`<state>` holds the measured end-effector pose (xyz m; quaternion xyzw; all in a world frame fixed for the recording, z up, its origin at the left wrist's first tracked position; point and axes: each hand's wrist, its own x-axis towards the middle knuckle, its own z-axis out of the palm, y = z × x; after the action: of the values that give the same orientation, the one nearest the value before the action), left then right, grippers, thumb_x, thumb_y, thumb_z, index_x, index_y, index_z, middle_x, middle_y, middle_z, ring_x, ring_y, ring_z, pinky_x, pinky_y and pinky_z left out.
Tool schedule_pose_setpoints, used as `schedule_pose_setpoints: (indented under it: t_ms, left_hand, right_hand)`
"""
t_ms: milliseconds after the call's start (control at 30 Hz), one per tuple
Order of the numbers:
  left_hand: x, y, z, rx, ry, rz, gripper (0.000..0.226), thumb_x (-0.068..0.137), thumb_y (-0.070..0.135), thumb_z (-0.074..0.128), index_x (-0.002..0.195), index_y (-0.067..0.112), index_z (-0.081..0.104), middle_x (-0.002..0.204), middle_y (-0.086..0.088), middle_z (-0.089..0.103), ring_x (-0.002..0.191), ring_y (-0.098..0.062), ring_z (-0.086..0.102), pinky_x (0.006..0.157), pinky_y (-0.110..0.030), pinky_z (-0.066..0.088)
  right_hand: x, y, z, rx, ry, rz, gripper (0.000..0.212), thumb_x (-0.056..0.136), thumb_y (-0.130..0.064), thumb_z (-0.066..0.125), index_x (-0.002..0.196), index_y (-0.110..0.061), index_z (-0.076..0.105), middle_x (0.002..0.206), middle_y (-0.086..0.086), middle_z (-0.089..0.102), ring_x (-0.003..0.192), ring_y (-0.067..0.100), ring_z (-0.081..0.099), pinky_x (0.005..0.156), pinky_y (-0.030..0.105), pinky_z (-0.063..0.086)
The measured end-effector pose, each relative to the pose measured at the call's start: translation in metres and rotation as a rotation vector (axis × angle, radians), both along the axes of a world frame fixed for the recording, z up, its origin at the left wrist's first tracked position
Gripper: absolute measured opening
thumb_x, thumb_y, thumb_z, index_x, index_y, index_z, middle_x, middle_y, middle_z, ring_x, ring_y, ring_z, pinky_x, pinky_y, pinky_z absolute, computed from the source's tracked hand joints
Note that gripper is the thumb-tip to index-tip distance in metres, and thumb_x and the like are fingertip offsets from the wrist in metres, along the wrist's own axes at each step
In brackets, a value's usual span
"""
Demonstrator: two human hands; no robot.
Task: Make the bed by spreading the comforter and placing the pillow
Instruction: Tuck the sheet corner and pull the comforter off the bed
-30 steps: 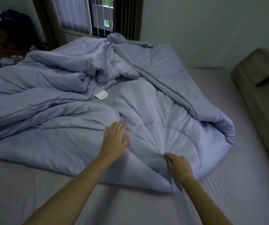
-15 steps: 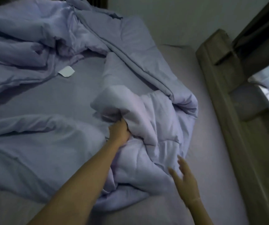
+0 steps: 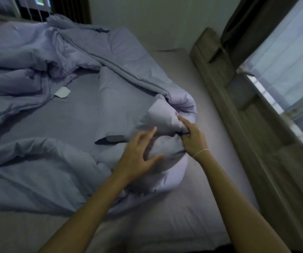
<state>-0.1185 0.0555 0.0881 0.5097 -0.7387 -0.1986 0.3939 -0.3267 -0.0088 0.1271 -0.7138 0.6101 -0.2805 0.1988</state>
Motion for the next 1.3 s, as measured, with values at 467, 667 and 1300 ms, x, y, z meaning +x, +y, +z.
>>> schedule_pose_setpoints:
  t_ms: [467,667,1300]
  left_hand:
    - [-0.19,0.025,-0.052,0.17,-0.703,-0.395,0.056,0.081,0.057,0.045,0.127,0.025,0.051,0.112,-0.007,0.054,0.107,-0.031,0.055,0.098,-0.048,0.038]
    - [-0.279,0.029,-0.071,-0.03,-0.543,-0.382,0.05,0.081,0.049,0.041,0.115,0.02,0.062,0.114,-0.013,0.061,0.1,-0.034,0.06,0.087,-0.042,0.047]
    - [-0.327,0.106,-0.146,1.355,-0.829,-0.958,0.048,0.082,0.038,0.059,0.129,0.027,0.055,0.115,-0.003,0.061,0.094,-0.016,0.057,0.08,-0.023,0.044]
  right_hand:
    - [-0.352,0.216,-0.029,0.377,-0.268,-0.876,0.021,0.087,0.007,0.053,0.103,0.005,0.068,0.079,0.017,0.067,0.065,0.024,0.062,0.055,0.031,0.051]
    - [-0.432,0.281,-0.119,0.425,-0.748,-1.359,0.027,0.094,0.0,0.045,0.119,0.004,0.056,0.112,0.026,0.058,0.068,0.022,0.056,0.043,0.027,0.055]
    - [-0.409,0.2,-0.202,0.834,0.607,-0.316,0.051,0.093,-0.04,0.044,0.141,-0.029,0.033,0.159,0.002,0.004,0.145,0.033,-0.002,0.108,0.067,0.006]
